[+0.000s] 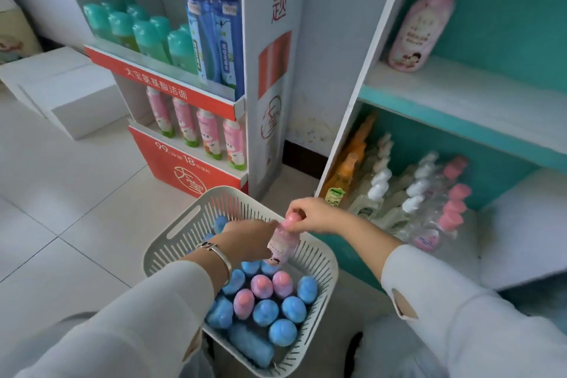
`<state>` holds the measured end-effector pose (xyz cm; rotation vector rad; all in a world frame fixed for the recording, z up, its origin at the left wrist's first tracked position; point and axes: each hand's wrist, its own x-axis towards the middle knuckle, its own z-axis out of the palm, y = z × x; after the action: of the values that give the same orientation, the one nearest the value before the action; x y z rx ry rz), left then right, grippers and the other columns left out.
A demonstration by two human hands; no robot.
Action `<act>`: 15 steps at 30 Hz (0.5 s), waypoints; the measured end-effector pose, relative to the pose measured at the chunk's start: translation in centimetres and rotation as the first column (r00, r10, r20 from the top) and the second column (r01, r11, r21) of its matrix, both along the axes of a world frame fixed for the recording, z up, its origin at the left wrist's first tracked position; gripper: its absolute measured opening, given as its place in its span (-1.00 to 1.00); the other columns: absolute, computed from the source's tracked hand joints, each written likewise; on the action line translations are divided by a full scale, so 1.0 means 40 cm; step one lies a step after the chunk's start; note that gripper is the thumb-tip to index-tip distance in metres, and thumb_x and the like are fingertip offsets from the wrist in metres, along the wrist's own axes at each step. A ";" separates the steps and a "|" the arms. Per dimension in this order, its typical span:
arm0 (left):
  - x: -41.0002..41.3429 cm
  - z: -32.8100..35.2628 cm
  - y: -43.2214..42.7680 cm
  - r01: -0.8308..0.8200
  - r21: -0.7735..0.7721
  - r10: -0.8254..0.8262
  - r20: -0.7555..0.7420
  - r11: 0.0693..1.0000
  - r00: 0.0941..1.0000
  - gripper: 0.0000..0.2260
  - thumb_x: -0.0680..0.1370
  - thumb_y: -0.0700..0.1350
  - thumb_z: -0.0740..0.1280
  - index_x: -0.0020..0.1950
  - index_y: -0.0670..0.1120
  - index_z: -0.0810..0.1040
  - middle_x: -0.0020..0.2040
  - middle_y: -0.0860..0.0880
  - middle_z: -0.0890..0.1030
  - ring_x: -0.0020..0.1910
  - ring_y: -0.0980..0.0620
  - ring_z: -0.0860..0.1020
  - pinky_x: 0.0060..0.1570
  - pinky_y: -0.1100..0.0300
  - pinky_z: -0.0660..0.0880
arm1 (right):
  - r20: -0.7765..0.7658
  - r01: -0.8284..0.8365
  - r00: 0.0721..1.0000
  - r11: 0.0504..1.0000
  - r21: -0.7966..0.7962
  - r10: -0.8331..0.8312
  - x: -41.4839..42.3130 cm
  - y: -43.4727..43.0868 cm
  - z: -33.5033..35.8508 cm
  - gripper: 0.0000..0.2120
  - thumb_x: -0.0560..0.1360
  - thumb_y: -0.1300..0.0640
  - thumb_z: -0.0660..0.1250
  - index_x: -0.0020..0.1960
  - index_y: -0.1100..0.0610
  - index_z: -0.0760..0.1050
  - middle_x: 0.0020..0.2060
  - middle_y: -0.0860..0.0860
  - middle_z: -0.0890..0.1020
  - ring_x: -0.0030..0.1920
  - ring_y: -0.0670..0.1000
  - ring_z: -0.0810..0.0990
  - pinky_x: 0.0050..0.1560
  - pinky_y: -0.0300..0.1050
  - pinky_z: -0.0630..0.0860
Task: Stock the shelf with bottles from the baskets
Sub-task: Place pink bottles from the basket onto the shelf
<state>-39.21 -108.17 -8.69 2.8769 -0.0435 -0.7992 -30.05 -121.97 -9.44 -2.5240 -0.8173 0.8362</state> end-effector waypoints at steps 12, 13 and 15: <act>-0.027 0.166 -0.065 -0.282 -0.707 0.477 0.088 0.648 0.874 -0.54 0.39 -0.11 0.48 0.20 -0.06 0.34 0.05 -0.08 0.53 0.01 -0.03 0.53 -0.18 0.11 0.57 | -0.513 0.479 0.842 0.668 0.570 -0.167 -0.041 -0.091 0.272 -0.94 0.53 0.19 0.29 -0.01 0.11 0.52 -0.09 0.02 0.58 -0.01 0.04 0.56 -0.10 -0.05 0.58; -0.023 0.182 -0.072 -0.293 -0.743 0.513 0.078 0.602 0.855 -0.57 0.39 -0.10 0.48 0.16 -0.05 0.35 0.04 -0.09 0.54 0.00 -0.07 0.56 -0.22 0.05 0.60 | -0.505 0.517 0.837 0.610 0.600 -0.212 -0.047 -0.094 0.284 -0.91 0.53 0.15 0.30 0.03 0.08 0.52 -0.06 0.01 0.58 0.03 0.05 0.56 -0.01 0.01 0.57; -0.011 0.218 -0.087 -0.287 -0.813 0.575 0.071 0.507 0.815 -0.59 0.39 -0.09 0.48 0.13 -0.04 0.36 0.03 -0.11 0.57 0.00 -0.11 0.59 -0.15 -0.06 0.62 | -0.470 0.529 0.842 0.574 0.625 -0.264 -0.059 -0.099 0.307 -0.83 0.52 0.08 0.32 0.11 0.01 0.46 0.04 0.00 0.56 0.14 0.08 0.54 0.15 0.09 0.55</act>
<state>-39.64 -111.66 0.03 1.9801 0.2468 -0.0938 -32.40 -125.93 2.83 -1.6560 -0.3167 0.5685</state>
